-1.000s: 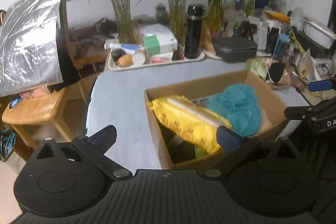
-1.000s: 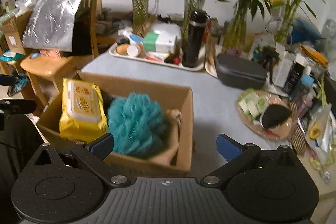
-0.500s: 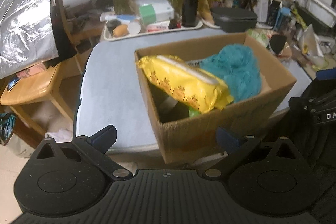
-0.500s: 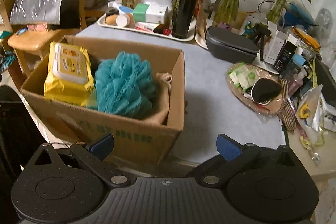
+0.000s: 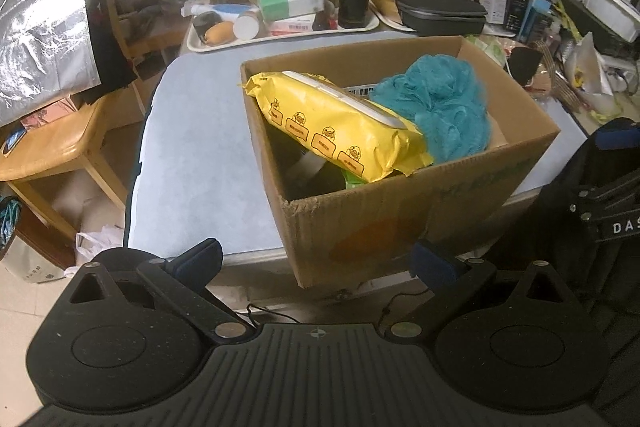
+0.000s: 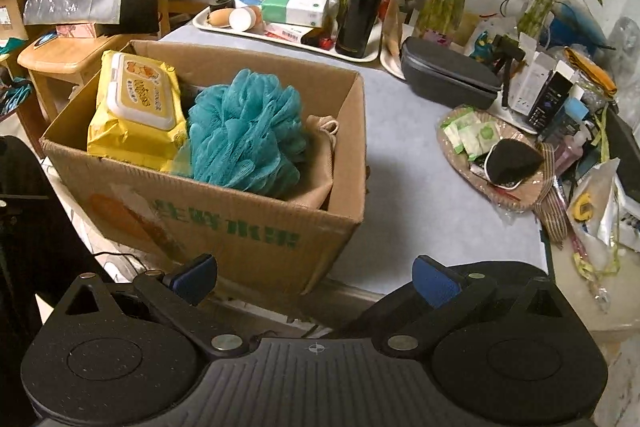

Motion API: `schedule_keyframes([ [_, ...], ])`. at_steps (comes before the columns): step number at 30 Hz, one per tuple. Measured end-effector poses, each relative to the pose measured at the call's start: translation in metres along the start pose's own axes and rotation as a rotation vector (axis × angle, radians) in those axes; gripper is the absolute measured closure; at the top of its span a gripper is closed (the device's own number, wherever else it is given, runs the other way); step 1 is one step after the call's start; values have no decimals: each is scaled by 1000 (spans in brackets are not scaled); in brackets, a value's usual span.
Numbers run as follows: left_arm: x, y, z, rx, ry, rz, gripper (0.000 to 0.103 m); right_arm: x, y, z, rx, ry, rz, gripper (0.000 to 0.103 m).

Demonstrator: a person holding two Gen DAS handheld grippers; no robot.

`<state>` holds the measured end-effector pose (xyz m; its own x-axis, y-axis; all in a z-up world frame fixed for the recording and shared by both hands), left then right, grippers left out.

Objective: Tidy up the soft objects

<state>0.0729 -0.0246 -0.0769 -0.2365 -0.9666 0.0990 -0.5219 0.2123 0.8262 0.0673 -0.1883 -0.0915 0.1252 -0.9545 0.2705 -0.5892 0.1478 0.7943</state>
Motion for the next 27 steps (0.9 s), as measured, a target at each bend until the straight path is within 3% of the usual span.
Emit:
schedule_keyframes([
  [27,-5,-1,-1,-8,9,-17,0,1,-3,1,-24,12,-16,0],
])
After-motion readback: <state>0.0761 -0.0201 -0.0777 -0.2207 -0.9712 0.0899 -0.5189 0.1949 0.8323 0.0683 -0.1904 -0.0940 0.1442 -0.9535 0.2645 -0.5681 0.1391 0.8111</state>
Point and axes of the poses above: each gripper's, at about its wrist camera, not at the fingertips, and y roughly against the way its jaws point, x to its right, z to its underside, the point moved 5 cm from there along -y, roughly the way its jaws point, and after that the axes turned 9 degrees about z, right-handed, at the moved point
